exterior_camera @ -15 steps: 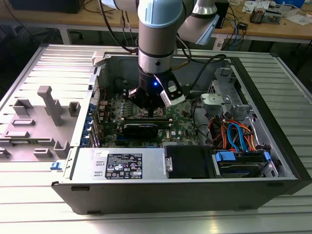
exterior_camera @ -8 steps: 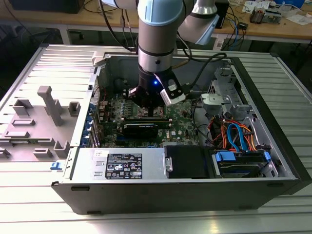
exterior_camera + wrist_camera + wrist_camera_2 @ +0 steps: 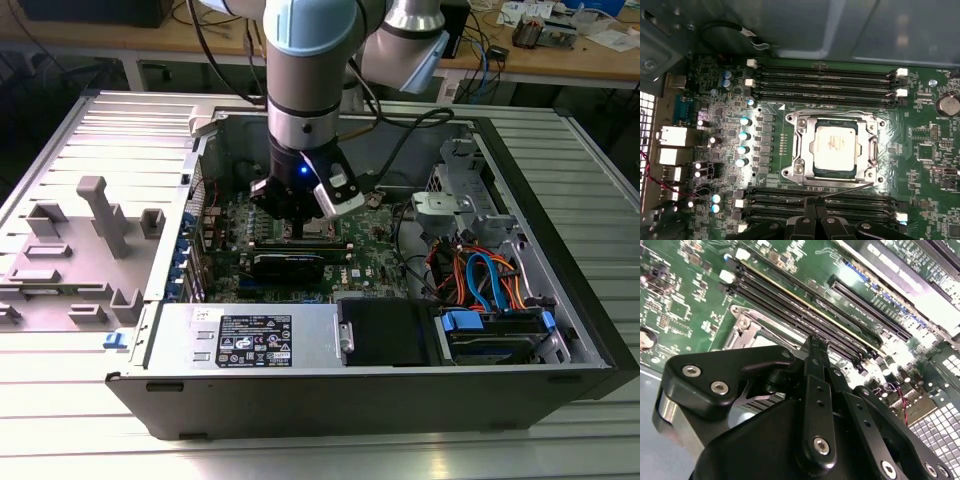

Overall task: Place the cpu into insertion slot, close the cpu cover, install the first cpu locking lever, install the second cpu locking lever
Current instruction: 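Install the second cpu locking lever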

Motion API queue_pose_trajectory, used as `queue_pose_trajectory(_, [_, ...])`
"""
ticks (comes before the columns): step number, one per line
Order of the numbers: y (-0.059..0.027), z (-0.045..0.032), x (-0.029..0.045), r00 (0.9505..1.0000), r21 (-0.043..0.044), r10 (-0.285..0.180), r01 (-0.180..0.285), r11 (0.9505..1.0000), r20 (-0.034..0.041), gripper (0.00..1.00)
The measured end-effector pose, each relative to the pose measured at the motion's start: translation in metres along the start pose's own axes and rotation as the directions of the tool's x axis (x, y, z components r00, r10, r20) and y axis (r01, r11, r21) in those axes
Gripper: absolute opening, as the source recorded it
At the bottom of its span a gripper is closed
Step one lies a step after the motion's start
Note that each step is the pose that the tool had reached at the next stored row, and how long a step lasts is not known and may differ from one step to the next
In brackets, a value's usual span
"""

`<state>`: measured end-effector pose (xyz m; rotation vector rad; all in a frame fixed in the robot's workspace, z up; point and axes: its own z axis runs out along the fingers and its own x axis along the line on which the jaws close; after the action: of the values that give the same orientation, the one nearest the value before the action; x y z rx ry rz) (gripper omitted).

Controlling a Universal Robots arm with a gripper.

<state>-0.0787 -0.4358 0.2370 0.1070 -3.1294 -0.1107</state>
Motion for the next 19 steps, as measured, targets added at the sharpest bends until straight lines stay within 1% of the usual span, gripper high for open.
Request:
queue_pose_trajectory(4, [-0.0002, 0.0045, 0.0034, 1.0, -0.0097, -0.003, 0.003, 0.9999, 0.0005, 0.11])
queue_pose_trajectory(6, [-0.0003, 0.007, 0.0042, 1.0, -0.0125, -0.004, 0.004, 0.9999, 0.0007, 0.11])
queue_pose_trajectory(8, [-0.0005, 0.0085, 0.0053, 1.0, -0.0123, -0.005, 0.005, 0.9999, 0.0005, 0.11])
queue_pose_trajectory(19, [-0.0004, 0.0086, 0.0054, 1.0, -0.0125, -0.006, 0.006, 0.9999, 0.0004, 0.11])
